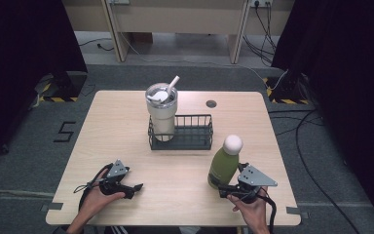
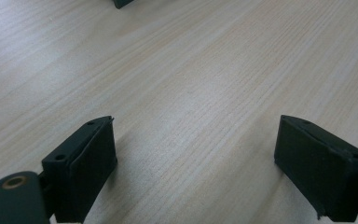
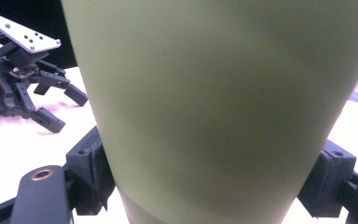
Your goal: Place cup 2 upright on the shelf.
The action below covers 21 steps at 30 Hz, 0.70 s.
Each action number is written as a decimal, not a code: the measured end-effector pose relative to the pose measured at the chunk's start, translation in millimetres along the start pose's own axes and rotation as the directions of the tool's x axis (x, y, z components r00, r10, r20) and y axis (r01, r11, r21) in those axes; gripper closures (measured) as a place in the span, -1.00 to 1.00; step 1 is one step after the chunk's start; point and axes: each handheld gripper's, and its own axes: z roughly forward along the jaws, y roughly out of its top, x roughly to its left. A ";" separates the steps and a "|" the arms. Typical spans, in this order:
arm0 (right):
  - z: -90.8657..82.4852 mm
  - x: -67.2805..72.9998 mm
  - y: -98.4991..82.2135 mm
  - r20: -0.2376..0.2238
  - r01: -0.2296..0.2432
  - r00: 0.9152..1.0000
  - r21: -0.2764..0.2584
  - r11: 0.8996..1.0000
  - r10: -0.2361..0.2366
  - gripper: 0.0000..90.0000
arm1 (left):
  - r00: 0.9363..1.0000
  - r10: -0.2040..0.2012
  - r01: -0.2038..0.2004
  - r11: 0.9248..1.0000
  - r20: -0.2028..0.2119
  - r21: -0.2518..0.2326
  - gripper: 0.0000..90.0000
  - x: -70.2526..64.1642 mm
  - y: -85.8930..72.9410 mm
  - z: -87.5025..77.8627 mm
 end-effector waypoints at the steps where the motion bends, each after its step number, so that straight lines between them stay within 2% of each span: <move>1: 0.2 -1.5 1.5 0.002 0.005 1.000 -0.003 1.000 -0.005 -0.54 | 1.000 0.000 0.000 1.000 0.000 0.000 -0.74 0.0 0.0 0.0; 4: 0.5 -6.0 5.7 0.011 -0.010 1.000 -0.001 1.000 0.010 -0.54 | 1.000 -0.001 0.001 1.000 0.000 0.000 -0.74 0.0 0.0 0.0; 10: 1.1 -12.0 15.5 0.030 -0.002 1.000 -0.005 1.000 0.002 -0.54 | 1.000 -0.001 0.001 1.000 0.000 0.000 -0.74 0.1 0.1 0.1; 21: 12.6 -18.7 38.2 0.032 0.010 0.999 -0.010 1.000 -0.010 -0.54 | 1.000 -0.001 0.001 1.000 0.000 0.001 -0.74 0.1 0.1 0.1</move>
